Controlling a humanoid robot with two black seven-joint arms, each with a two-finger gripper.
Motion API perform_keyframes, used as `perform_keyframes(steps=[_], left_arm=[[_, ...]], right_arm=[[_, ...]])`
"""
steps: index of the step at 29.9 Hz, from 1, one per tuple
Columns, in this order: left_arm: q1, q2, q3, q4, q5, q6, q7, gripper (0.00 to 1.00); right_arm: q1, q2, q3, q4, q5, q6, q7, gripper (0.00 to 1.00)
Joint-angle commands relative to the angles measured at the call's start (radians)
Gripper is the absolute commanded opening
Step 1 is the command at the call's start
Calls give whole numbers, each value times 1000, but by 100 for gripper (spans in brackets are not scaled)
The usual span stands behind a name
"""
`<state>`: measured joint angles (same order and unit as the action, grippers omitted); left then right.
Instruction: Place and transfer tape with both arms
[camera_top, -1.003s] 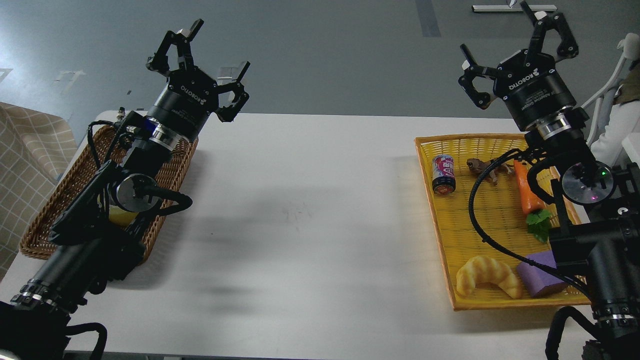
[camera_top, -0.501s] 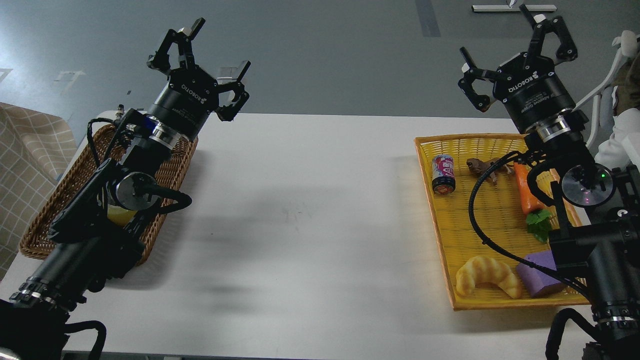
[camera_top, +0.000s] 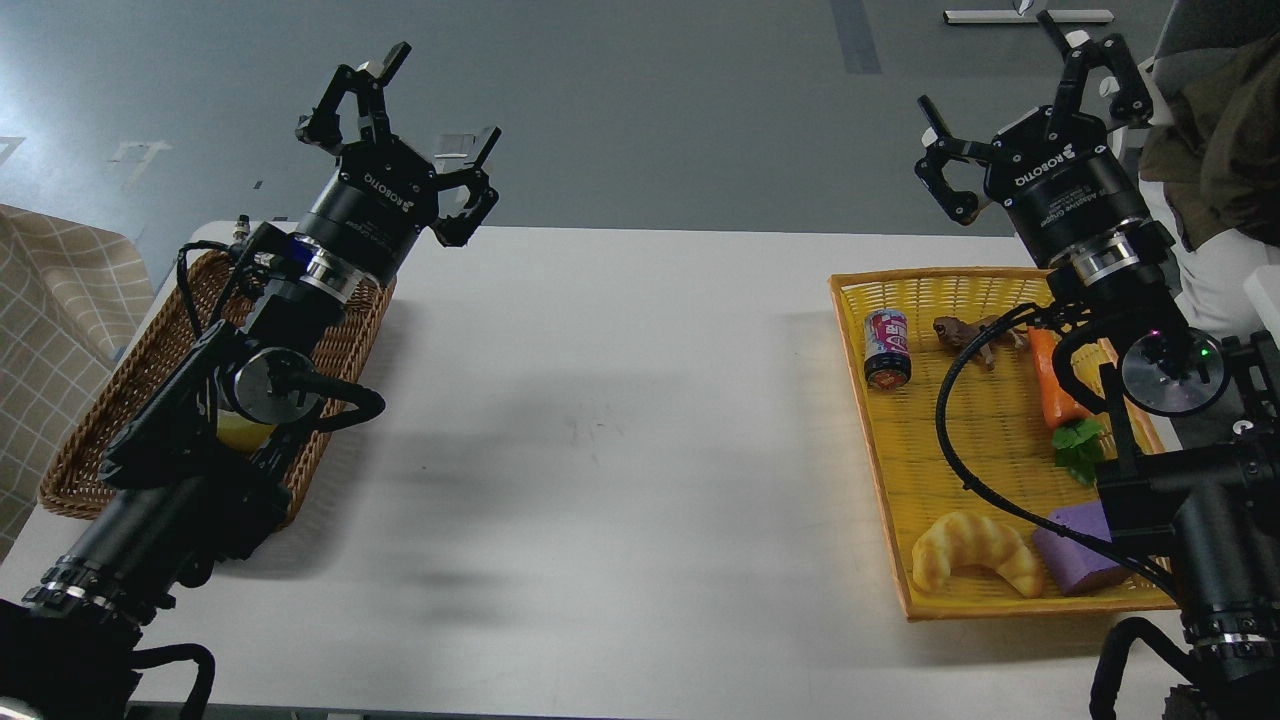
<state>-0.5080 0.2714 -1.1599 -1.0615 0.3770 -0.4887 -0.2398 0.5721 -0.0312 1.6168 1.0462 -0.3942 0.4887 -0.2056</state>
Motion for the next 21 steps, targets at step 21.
perform_keyframes(steps=[21], left_arm=[[-3, -3, 0, -2, -12, 0, 5, 98]], right_arm=[[-8, 8, 2, 21, 0, 0, 0, 100]])
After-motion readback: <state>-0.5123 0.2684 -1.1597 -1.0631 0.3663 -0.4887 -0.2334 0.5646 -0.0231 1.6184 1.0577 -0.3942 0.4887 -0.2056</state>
